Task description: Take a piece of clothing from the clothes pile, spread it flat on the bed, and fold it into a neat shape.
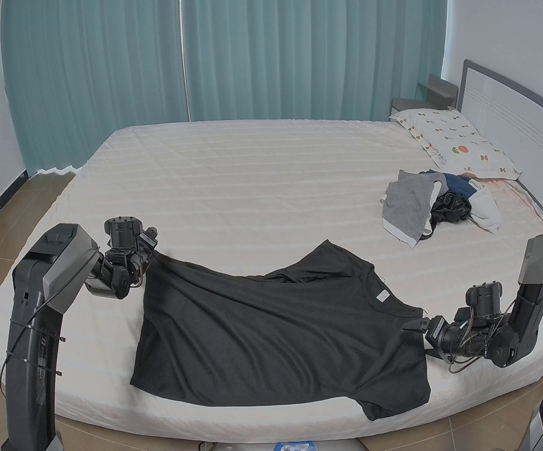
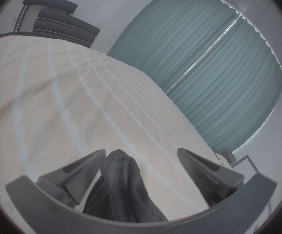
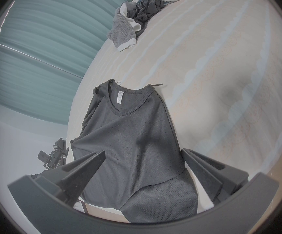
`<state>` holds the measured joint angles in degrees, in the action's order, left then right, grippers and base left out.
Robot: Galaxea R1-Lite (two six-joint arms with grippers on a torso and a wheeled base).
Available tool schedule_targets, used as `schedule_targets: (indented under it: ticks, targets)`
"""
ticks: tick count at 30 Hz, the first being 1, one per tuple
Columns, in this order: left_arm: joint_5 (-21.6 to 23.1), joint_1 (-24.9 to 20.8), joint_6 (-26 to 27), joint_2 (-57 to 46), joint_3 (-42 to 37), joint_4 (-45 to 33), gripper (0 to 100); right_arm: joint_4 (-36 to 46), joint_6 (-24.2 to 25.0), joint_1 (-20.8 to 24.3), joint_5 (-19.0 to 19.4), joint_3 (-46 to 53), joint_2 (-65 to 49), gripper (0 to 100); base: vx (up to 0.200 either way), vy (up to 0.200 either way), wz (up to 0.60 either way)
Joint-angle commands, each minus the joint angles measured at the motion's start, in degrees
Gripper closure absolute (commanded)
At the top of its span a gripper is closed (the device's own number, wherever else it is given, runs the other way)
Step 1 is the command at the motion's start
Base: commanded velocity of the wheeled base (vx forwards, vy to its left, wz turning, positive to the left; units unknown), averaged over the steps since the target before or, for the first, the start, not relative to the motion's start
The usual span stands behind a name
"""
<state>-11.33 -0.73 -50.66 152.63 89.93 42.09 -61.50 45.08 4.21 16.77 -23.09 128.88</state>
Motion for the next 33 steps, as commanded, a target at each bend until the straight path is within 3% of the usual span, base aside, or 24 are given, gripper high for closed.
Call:
schedule_targets:
  ticks: [1,4,10,15,21,26,33]
  targets:
    - [0.43,0.38,-0.49,-2.86,-3.18,-0.08,0,-0.02,0.01,0.01,0.01,0.06,0.06,0,0.0,0.0,0.0]
    - [1.83,0.47,-0.49,-6.55,-7.75,0.27,0,-0.02,0.01,0.01,0.01,0.06,-0.03,0,0.0,0.0,0.0]
    - [10.89,0.91,-1.72,-20.18,-26.47,4.22,0,-0.02,0.09,0.01,0.01,0.15,-0.12,0,0.0,0.0,0.0]
    - [11.68,0.03,-3.83,-25.45,-38.69,7.83,0,-0.02,0.36,-0.16,0.19,0.33,-0.47,0,0.0,0.0,0.0]
    - [11.76,-0.85,-6.82,-28.17,-52.84,18.11,0,-0.64,0.45,-0.78,0.1,0.5,-0.65,0,0.0,0.0,0.0]
    - [14.31,-1.99,-7.96,-29.14,-64.88,27.52,0,-3.89,2.03,-2.54,0.01,1.29,-0.47,0,-0.2,0.0,0.0]
    - [17.83,-1.99,-7.61,-26.94,-72.79,34.55,0,-5.21,2.12,-2.62,0.01,1.73,0.14,0,-0.114,0.0,0.0]
